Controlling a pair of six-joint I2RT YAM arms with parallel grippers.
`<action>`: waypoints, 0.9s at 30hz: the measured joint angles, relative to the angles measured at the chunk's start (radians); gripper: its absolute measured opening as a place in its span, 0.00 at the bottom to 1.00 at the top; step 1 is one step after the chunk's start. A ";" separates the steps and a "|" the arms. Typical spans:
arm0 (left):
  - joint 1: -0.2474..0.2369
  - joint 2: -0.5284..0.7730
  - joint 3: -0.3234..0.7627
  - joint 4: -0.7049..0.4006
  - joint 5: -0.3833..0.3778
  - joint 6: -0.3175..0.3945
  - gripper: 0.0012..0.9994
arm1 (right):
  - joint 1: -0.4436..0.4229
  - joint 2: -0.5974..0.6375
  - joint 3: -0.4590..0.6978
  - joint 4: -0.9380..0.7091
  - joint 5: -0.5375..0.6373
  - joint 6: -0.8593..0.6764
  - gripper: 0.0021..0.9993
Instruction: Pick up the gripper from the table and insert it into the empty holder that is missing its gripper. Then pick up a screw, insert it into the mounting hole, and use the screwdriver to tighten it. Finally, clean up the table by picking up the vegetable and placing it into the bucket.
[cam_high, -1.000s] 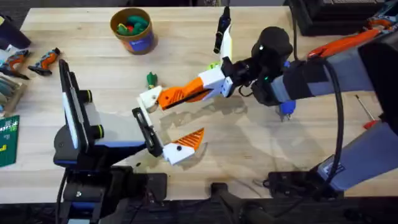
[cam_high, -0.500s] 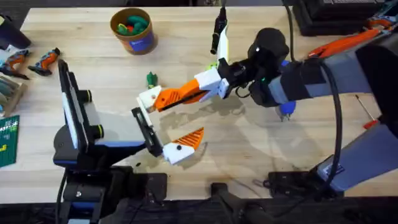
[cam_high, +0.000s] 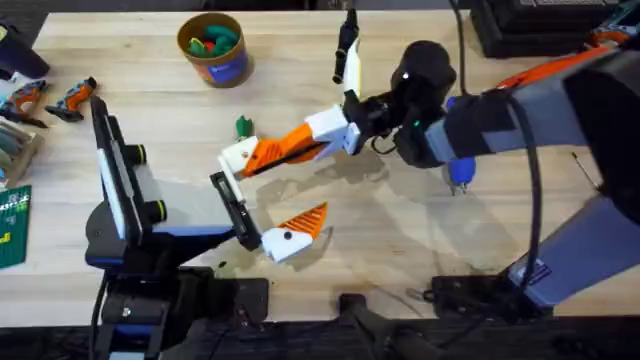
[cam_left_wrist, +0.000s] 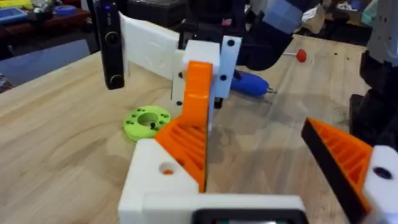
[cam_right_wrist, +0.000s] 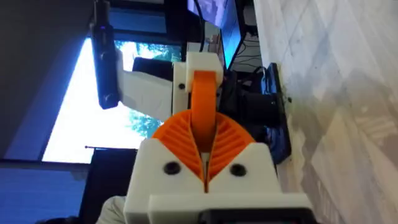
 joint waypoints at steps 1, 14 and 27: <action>0.000 0.000 0.000 0.000 0.000 -0.001 0.99 | 0.004 0.012 0.012 0.000 0.000 0.000 0.01; 0.006 0.000 0.000 0.002 -0.018 -0.002 0.99 | 0.025 0.057 0.072 0.003 -0.001 0.000 0.01; 0.006 0.000 0.000 0.002 -0.021 -0.005 0.99 | 0.026 0.058 0.137 -0.147 -0.046 -0.046 0.01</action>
